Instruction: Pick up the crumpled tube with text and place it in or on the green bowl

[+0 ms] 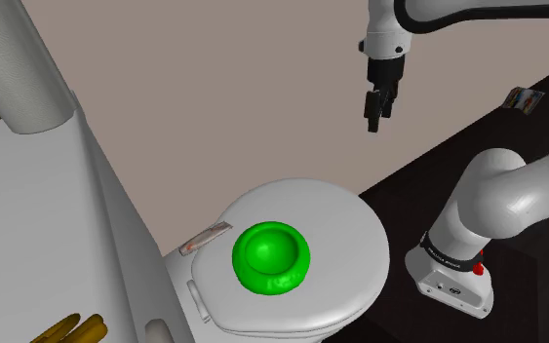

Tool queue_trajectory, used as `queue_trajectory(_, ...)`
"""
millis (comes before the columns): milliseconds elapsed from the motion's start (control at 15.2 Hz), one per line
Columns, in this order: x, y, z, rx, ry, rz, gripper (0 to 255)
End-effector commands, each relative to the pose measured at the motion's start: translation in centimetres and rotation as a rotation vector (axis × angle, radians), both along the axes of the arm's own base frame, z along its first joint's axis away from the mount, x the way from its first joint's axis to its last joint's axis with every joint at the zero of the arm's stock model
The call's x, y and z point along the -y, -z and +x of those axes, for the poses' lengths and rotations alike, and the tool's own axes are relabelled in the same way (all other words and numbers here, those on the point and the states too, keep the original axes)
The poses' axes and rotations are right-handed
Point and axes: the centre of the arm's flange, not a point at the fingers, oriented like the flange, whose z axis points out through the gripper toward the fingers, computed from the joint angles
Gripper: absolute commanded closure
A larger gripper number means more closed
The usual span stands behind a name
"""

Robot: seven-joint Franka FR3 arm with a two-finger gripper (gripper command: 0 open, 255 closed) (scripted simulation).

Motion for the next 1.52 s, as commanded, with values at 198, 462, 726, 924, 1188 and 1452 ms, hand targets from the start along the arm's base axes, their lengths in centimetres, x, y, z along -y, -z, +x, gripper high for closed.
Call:
queue_trajectory(198,-1.4,1.8,3.1,0.008,-0.097,0.008,0)
queue_trajectory(462,-3.7,4.0,7.1,0.019,-0.227,0.019,0)
queue_trajectory(726,-6.5,6.2,10.8,0.031,-0.357,0.03,0)
queue_trajectory(924,-8.9,7.9,13.3,0.039,-0.455,0.038,0)
queue_trajectory(1188,-12.5,9.9,16.2,0.05,-0.585,0.049,0)
queue_trajectory(1452,-16.5,11.9,18.7,0.061,-0.715,0.06,0)
